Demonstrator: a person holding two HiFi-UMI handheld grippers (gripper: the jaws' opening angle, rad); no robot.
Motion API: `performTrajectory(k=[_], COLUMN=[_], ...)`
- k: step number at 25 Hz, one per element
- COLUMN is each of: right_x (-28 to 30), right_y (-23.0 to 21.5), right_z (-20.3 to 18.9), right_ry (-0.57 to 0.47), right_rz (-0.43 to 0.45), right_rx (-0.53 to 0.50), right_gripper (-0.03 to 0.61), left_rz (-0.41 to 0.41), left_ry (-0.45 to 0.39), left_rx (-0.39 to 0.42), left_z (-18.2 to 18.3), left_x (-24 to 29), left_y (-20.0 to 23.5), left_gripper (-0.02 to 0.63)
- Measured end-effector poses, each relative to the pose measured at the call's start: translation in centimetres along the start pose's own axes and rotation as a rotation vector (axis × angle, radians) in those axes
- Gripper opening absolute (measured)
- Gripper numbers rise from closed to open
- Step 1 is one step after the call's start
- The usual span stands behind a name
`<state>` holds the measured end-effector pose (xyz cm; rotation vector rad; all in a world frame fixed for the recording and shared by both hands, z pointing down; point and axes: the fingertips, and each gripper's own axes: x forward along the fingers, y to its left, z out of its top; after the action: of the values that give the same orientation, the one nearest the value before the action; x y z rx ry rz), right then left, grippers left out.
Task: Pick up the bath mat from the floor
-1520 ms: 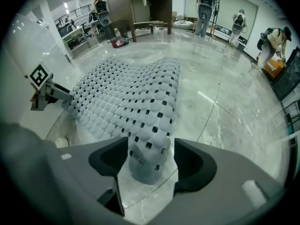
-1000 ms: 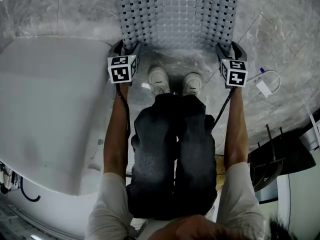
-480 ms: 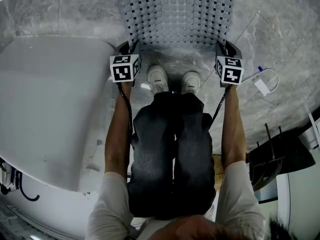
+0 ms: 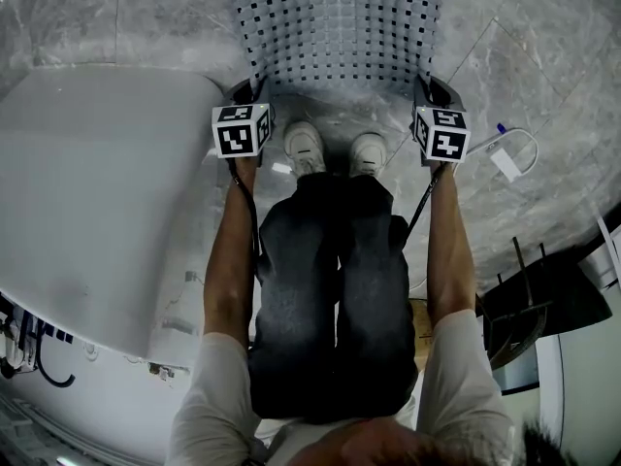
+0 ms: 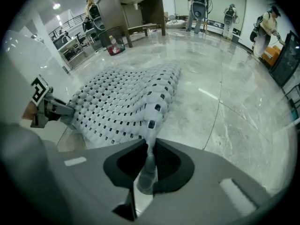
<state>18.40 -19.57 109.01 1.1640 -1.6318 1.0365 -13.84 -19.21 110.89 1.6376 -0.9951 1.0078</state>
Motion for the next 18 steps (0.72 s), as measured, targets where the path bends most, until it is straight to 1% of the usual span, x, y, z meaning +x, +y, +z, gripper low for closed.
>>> performTrajectory(k=[18], right_x=[-6.3], right_y=[1.1], right_z=[1.8], right_ry=[0.021], right_rz=[0.007], right_rx=[-0.030], right_gripper=[0.032], left_rz=[-0.021], left_ry=[-0.001], left_rx=[0.013], left_z=[1.5], left_x=[-5.8], left_y=[-2.9], left_gripper=[0.041])
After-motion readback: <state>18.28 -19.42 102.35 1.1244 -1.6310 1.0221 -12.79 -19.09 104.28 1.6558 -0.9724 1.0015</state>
